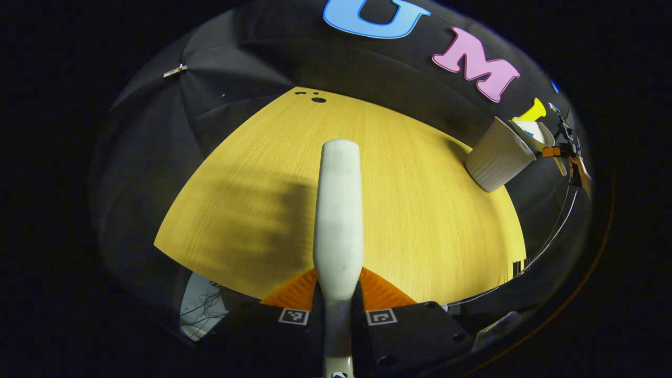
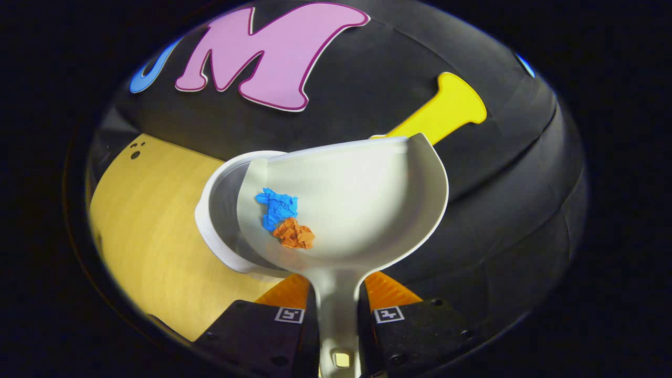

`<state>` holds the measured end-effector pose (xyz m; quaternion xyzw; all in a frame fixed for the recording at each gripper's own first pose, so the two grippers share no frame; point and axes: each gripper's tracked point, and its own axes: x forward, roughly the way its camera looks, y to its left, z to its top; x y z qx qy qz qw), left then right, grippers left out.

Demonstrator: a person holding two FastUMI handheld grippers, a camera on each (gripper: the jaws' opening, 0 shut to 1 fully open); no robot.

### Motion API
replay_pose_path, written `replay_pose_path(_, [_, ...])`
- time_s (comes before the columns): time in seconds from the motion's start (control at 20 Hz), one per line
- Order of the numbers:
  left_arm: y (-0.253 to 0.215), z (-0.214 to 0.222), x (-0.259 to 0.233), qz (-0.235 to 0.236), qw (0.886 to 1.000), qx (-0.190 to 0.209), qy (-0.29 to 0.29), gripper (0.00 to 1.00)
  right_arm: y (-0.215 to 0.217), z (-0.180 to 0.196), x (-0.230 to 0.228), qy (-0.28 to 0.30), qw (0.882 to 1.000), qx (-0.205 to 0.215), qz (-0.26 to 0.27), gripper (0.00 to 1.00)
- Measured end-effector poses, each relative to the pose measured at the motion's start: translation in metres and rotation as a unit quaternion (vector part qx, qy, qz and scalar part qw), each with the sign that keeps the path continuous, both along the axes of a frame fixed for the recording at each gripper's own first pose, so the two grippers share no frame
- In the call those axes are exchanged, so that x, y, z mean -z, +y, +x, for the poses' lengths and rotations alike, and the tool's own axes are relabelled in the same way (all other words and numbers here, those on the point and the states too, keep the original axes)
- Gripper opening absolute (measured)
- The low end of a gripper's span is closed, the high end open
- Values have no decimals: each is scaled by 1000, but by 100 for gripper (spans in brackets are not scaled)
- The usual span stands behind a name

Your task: Pick up the small broom and dustpan from the desktop, sweep the trash into the dustpan with the broom, and then empty the trash into the garbage bin.

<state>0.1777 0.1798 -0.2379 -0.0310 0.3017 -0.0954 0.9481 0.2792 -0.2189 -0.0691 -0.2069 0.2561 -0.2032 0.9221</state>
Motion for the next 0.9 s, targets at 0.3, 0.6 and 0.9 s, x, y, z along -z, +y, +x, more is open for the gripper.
replay_pose_path(0.3, [0, 6, -2, 8, 1000, -4, 5, 25, -10, 8, 14, 35, 992, -3, -118, 33])
replay_pose_path(0.6, [-4, 8, -2, 19, 1000, -2, 13, 25, -11, 15, 9, 55, 961, -20, -271, 33])
replay_pose_path(0.9, [-10, 12, -4, 34, 999, 9, 22, 25, -8, 7, -11, 74, 914, -49, -395, 29])
